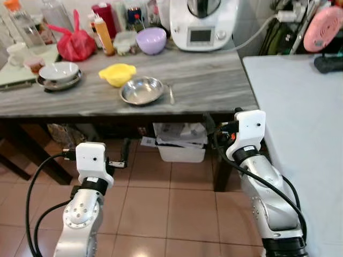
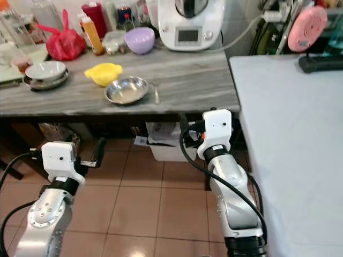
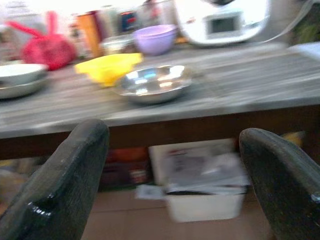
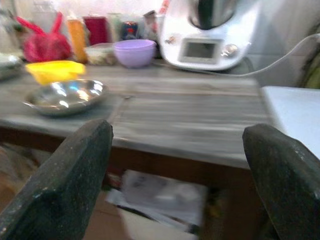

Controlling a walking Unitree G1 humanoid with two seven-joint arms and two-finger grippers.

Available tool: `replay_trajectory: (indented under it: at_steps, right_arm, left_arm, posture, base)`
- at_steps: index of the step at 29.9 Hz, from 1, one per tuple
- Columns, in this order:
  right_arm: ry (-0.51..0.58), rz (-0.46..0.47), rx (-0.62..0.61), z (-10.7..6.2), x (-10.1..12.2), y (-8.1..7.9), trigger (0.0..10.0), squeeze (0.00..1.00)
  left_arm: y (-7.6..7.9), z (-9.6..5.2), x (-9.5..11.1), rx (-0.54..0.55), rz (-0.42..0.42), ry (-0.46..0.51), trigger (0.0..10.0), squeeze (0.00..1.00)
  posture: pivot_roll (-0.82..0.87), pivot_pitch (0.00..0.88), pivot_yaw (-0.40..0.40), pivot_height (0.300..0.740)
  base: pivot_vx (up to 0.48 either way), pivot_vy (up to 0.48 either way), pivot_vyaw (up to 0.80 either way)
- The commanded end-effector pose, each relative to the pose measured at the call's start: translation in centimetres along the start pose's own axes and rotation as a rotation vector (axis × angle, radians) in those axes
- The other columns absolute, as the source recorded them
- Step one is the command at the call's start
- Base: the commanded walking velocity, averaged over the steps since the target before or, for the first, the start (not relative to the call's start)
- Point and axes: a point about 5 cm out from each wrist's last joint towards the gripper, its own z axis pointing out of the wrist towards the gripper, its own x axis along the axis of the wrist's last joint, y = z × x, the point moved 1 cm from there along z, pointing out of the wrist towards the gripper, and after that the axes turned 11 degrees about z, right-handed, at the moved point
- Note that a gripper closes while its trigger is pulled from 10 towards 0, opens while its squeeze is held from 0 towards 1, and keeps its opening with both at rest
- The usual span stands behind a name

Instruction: Setting the table

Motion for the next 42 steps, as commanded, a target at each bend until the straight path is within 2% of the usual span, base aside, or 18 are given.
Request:
replay_trajectory:
  at_steps: [1, 13, 42]
  right_arm:
    - [0.018, 0.012, 0.026, 0.2, 0.5, -0.8, 10.0, 0.0]
    - [0.011, 0.008, 0.03, -0.1, 0.4, -0.8, 10.0, 0.0]
    - [0.03, -0.048, -0.039, -0.2, 0.6, 0.3, 10.0, 0.0]
  left_arm:
    - [-0.8, -0.2, -0.2, 0.017, 0.017, -0.011, 10.0, 0.0]
    - [-0.7, -0.4, -0.2, -0.008, 0.024, -0.014, 10.0, 0.0]
    - [0.2, 0.2, 0.2, -0.035, 0.009, 0.004, 10.0, 0.0]
  posture:
    - [-0.08, 0.07, 0.098, 0.74]
    - [-0.09, 0.074, 0.101, 0.74]
    - [-0.09, 0.074, 0.111, 0.74]
  base:
    - [0.0, -0.36, 0.0]
    - [0.0, -0.354, -0.65]
    - [0.0, -0.351, 0.0]
